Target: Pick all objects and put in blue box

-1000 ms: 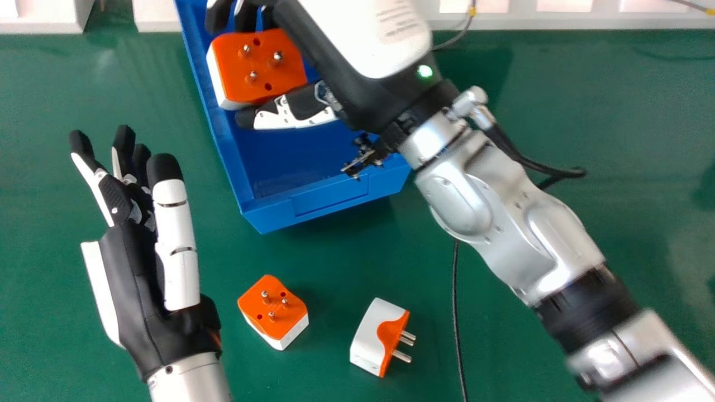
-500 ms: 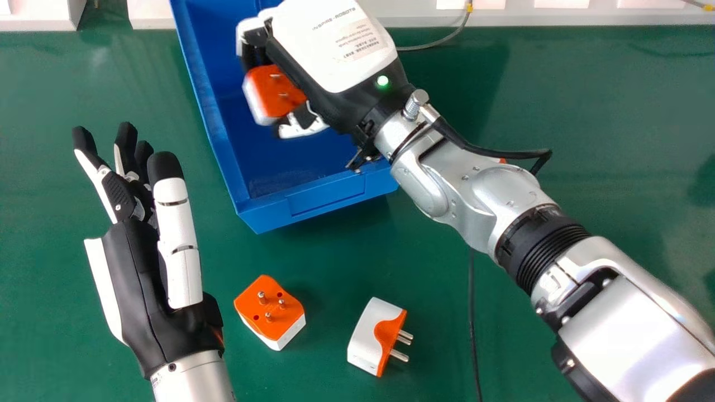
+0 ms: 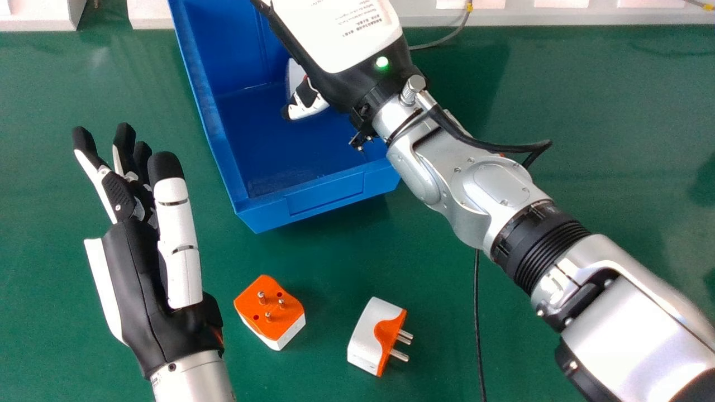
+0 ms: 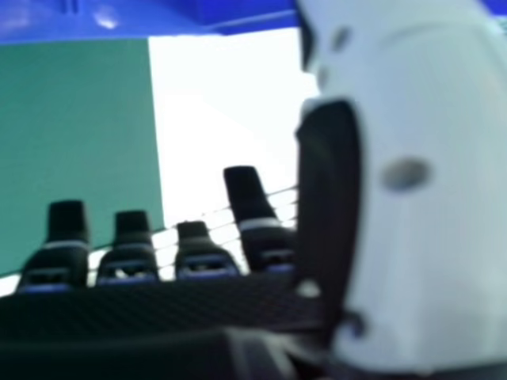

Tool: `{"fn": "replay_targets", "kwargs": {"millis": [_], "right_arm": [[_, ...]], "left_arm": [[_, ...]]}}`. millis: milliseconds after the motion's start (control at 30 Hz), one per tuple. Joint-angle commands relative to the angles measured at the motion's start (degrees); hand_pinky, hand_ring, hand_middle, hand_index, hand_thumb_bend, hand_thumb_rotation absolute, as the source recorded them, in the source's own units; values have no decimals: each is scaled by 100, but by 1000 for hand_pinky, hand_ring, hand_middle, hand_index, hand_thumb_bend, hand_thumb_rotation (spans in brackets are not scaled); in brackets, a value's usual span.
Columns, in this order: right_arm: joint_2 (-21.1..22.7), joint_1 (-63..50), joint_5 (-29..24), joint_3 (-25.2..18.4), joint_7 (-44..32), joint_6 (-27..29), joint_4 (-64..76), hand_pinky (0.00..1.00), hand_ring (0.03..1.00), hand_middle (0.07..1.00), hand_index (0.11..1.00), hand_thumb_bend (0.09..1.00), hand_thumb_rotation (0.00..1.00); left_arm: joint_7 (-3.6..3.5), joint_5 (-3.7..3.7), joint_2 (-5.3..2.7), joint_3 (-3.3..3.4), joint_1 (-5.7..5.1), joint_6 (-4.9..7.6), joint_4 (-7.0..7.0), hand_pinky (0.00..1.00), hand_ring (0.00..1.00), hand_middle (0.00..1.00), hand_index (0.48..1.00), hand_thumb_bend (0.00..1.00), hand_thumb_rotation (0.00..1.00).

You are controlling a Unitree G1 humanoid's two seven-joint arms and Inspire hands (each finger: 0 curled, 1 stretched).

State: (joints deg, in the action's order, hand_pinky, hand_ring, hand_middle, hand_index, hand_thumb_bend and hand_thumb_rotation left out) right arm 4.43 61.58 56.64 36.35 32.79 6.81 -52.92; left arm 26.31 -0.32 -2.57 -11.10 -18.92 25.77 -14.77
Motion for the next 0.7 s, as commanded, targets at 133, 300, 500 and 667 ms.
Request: {"fn": "replay_targets", "kwargs": {"millis": [133, 300, 500, 667], "right_arm": [[302, -546, -235, -341, 21, -33, 1498, 877, 956, 993, 824, 878, 155], [794, -2697, -757, -1125, -1399, -640, 5368, 925, 969, 994, 902, 888, 240], [1804, -4678, -977, -1486, -4990, -1981, 8558, 918, 938, 957, 947, 915, 349], [2369, -5545, -236, -945, -7168, -2562, 9448, 819, 916, 934, 937, 910, 442]], "left_arm": [[20, 56, -583, -103, 31, 217, -88, 945, 978, 983, 976, 554, 778], [75, 36, -623, -205, -155, 190, -253, 945, 976, 977, 972, 545, 761], [121, 86, -642, -282, -276, 26, -401, 936, 965, 966, 959, 556, 734], [75, 153, -562, -283, -277, -16, -407, 946, 974, 973, 963, 543, 790]]}}
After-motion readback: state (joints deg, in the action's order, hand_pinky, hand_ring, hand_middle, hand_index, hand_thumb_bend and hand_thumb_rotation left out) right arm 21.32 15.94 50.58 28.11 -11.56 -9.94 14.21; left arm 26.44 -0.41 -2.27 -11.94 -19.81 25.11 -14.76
